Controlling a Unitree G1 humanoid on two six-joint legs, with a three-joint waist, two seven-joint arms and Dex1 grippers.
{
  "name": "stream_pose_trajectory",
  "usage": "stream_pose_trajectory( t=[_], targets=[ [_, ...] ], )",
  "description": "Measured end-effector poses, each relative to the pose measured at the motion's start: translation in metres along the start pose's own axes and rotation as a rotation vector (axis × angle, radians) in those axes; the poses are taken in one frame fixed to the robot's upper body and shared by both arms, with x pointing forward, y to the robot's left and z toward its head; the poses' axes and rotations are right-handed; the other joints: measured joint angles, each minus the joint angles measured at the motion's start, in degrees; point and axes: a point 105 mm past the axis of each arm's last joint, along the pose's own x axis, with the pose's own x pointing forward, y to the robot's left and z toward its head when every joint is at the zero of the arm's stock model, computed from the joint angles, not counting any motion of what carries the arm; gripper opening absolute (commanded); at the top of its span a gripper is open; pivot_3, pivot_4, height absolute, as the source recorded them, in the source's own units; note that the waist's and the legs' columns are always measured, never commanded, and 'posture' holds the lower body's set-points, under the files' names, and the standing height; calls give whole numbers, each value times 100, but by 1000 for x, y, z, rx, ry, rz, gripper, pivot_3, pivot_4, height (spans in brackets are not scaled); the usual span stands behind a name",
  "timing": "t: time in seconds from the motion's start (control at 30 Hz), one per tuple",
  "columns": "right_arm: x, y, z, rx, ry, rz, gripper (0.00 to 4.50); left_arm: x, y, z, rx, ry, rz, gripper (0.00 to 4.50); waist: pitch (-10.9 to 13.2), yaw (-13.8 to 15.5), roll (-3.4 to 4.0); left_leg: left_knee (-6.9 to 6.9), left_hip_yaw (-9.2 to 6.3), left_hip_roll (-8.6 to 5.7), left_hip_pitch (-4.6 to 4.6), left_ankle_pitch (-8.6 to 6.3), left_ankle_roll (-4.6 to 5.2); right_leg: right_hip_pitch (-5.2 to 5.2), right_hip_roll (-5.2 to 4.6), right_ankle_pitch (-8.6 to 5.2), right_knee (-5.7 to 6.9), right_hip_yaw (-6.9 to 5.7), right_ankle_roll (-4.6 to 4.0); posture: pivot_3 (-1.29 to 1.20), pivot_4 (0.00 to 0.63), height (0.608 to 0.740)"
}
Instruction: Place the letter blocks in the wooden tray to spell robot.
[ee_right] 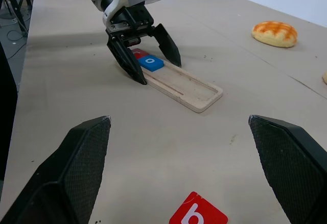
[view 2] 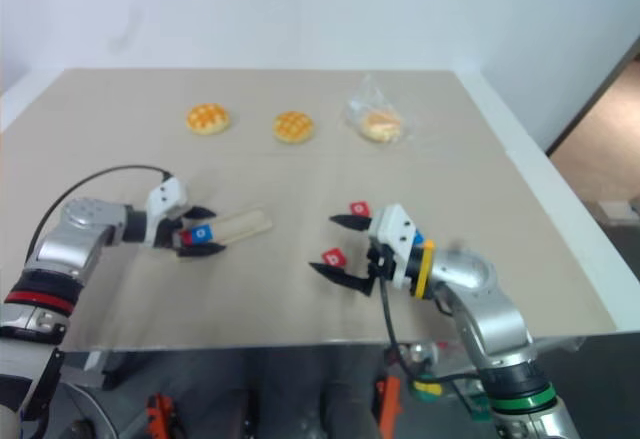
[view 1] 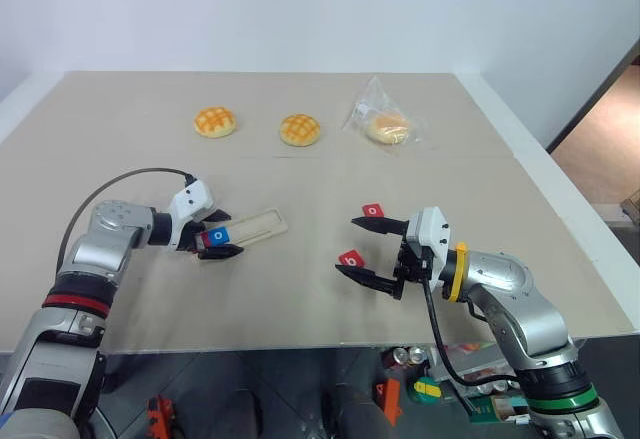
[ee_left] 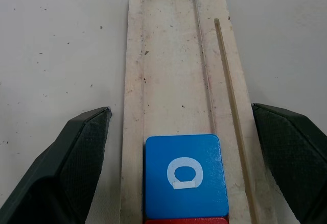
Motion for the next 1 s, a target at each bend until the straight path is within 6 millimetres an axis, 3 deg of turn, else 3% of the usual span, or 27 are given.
stream_pose_trajectory(
  t=[0.4, 0.77, 1.0],
  targets=[
    [0, 0, 0, -19, 2, 4, 4500, 1, -2, 0, 48, -14, 13, 3262, -9, -1, 16, -4, 7, 1, 9, 8, 4, 3, -1, 7, 0, 3, -9, 0, 150, 740],
    [0, -9, -2, -22, 15, 6, 4500, 25, -49, 27, 288, -2, -279, 3262, -6, 6, 14, -12, 6, -11, -11, 2, -4, -6, -13, -15, -8, 2, 11, 0, 150, 740],
    [0, -10, -4, -29, 23, -3, 4500, 43, -60, 42, 335, 1, -369, 3262, -3, 4, 14, -13, 2, -11, -11, 2, -4, -7, -10, -14, -7, 1, 10, 0, 150, 740]
  ],
)
